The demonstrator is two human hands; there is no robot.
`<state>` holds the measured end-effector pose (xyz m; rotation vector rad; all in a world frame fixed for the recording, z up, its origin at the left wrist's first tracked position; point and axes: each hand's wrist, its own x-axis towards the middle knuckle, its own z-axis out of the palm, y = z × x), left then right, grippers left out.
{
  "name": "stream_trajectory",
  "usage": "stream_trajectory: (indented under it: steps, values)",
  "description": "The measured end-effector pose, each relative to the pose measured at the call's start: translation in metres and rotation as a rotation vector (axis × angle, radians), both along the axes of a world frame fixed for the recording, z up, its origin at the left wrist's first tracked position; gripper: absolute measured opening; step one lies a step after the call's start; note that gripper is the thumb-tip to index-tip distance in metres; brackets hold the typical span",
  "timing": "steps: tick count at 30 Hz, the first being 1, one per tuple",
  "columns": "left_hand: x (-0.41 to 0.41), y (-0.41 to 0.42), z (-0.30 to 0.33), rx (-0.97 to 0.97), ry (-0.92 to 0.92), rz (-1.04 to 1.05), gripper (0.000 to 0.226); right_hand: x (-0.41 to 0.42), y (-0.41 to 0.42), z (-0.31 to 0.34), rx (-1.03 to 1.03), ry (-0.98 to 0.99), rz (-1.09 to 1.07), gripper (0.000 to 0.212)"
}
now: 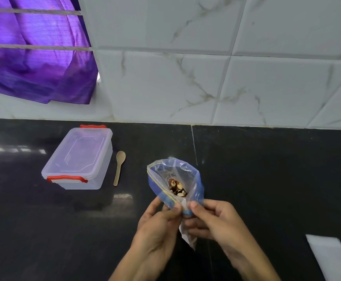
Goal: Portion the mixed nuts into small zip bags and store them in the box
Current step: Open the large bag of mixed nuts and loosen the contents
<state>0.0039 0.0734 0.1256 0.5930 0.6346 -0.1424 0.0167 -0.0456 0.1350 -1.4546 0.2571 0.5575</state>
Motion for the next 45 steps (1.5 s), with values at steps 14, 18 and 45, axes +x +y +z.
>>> stream_trajectory:
  steps: [14, 18, 45]
  values:
    - [-0.012, 0.000, -0.007, 0.233, 0.043, -0.178, 0.003, -0.008, -0.003, -0.012, -0.102, 0.008, 0.045, 0.016]
    - [-0.009, -0.001, -0.006, -0.002, 0.033, -0.070, 0.016, -0.013, 0.005, -0.022, 0.256, 0.043, -0.216, 0.016]
    - [0.089, 0.055, -0.021, 1.679, -0.085, -0.487, 0.022, 0.100, 0.035, -0.012, -0.992, -0.515, 0.449, 0.043]
